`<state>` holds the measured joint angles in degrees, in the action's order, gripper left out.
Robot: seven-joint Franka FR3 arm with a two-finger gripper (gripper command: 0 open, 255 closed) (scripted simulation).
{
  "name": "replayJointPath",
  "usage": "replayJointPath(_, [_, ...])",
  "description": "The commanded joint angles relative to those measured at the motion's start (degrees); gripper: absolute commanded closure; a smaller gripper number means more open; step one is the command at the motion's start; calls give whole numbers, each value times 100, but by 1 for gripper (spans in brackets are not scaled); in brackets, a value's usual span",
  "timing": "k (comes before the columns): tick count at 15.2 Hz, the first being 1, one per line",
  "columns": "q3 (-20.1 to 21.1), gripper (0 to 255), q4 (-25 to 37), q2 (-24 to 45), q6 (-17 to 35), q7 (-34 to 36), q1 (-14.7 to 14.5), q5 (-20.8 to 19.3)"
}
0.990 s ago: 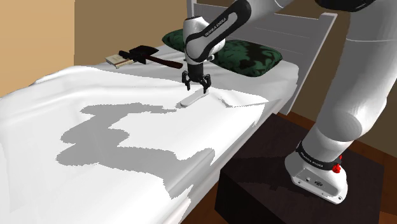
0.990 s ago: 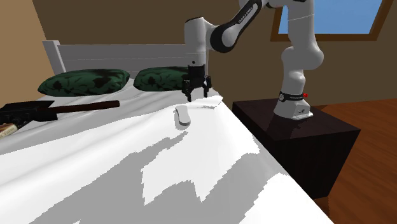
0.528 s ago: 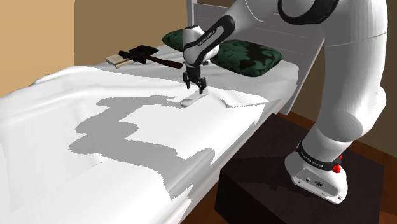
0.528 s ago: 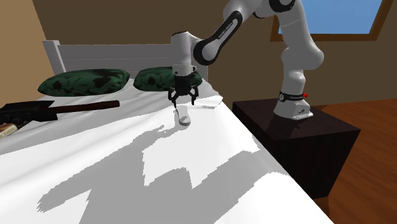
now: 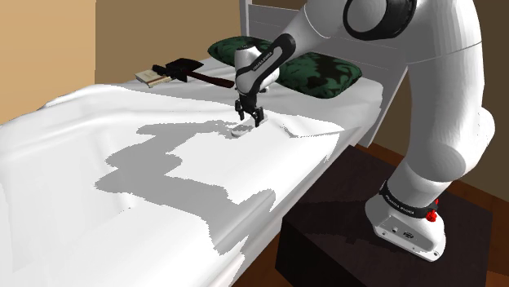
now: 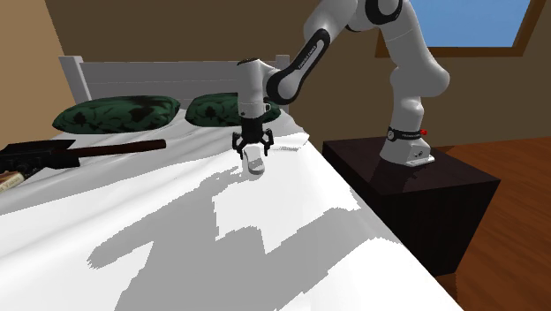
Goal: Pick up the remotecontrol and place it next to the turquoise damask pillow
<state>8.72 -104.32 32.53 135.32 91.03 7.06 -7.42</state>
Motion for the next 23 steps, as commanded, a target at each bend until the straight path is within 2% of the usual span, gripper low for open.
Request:
replayJointPath(1, [-6,0,-5,33,41,6,-4,-8])
replayJointPath(7, [-6,0,-4,33,40,6,-4,-8])
replayJointPath(8, [-6,255,-4,33,40,6,-4,-8])
replayJointPath(17, [-6,255,-4,33,40,6,-4,-8])
replayJointPath(23, [40,255,14,-279,-287,-38,28,58])
